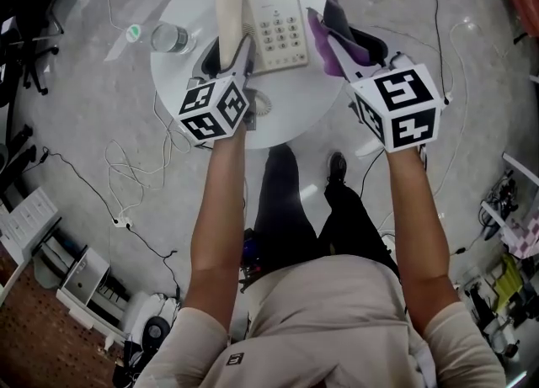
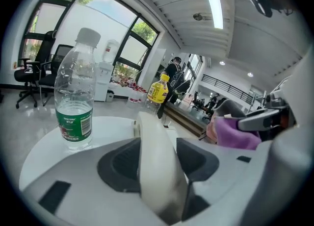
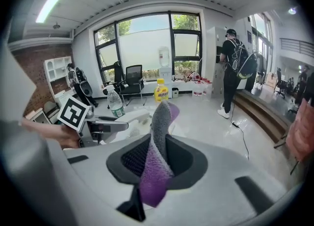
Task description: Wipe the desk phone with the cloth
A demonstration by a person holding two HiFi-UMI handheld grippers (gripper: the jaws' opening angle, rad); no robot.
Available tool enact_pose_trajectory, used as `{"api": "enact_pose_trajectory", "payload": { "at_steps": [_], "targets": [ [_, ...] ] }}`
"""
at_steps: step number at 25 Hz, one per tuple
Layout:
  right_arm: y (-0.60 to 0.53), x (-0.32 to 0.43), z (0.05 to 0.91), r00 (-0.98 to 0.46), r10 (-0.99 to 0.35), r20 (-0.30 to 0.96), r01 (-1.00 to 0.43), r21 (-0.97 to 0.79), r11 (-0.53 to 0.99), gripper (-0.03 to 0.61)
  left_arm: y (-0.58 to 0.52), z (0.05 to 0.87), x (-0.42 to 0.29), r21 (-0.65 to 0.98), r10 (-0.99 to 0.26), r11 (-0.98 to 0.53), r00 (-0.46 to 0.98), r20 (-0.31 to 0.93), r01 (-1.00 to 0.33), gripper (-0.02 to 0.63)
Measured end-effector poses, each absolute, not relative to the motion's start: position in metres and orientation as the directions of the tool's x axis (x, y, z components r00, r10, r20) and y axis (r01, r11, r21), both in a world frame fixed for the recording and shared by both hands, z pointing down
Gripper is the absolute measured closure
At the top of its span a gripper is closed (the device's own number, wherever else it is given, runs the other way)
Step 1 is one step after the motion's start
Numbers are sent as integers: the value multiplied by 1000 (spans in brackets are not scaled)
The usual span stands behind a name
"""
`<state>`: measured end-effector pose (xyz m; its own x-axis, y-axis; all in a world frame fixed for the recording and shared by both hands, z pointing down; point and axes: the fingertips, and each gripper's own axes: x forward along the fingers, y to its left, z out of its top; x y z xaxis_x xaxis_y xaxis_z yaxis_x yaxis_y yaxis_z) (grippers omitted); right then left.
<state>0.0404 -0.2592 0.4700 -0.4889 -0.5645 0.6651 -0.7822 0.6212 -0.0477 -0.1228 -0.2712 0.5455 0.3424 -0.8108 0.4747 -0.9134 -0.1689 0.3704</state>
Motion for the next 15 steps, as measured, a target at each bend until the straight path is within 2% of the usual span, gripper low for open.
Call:
{"api": "enact_pose_trajectory", "payload": {
  "at_steps": [15],
  "targets": [
    [-229,46,494,-474,-543,693,-799,-80,596,505,-280,570,-115,299,-835,-102,245,493,-949,396]
  ]
}}
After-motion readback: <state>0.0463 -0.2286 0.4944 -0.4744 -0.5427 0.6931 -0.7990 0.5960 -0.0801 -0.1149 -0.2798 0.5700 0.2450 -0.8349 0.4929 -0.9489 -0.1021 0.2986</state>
